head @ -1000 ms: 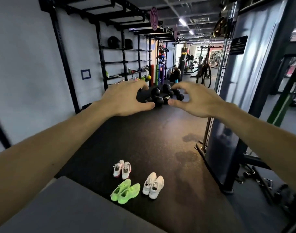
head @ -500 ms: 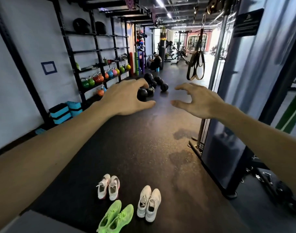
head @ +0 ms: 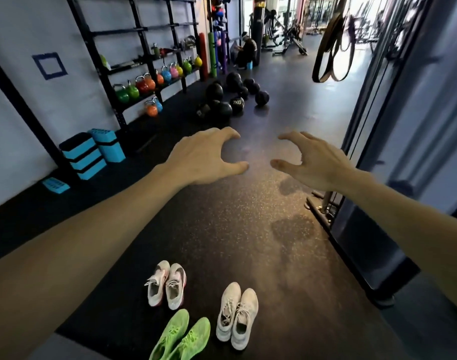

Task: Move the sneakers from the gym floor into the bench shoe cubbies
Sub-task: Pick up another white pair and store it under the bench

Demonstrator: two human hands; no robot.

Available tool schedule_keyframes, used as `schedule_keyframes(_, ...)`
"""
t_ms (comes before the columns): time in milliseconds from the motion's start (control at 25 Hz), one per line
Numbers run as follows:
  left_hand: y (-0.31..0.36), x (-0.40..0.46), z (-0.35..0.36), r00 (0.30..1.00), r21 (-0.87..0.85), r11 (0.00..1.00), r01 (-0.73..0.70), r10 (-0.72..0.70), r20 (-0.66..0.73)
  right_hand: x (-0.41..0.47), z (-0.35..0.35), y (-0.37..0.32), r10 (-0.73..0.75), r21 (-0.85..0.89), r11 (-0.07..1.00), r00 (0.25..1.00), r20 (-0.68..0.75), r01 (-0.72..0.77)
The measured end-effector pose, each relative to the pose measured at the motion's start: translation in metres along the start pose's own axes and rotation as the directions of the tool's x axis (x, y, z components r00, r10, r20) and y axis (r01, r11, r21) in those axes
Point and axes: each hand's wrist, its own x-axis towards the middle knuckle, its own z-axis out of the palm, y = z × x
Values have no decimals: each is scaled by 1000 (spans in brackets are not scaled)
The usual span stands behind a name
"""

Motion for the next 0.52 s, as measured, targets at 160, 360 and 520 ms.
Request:
schedule_keyframes(160,-33,38,85,998,-35,999,1,1,59,21,92,32,79,36,996,995,66,-81)
schedule_keyframes(360,-81,57,234,989,-108,994,-4,20,150,14,251,71,186,45,980,975,126,-193)
schedule_keyframes(520,-116,31,367,967,-181,983,18,29,255,-23,379,95,261,48,960,946,195,-275)
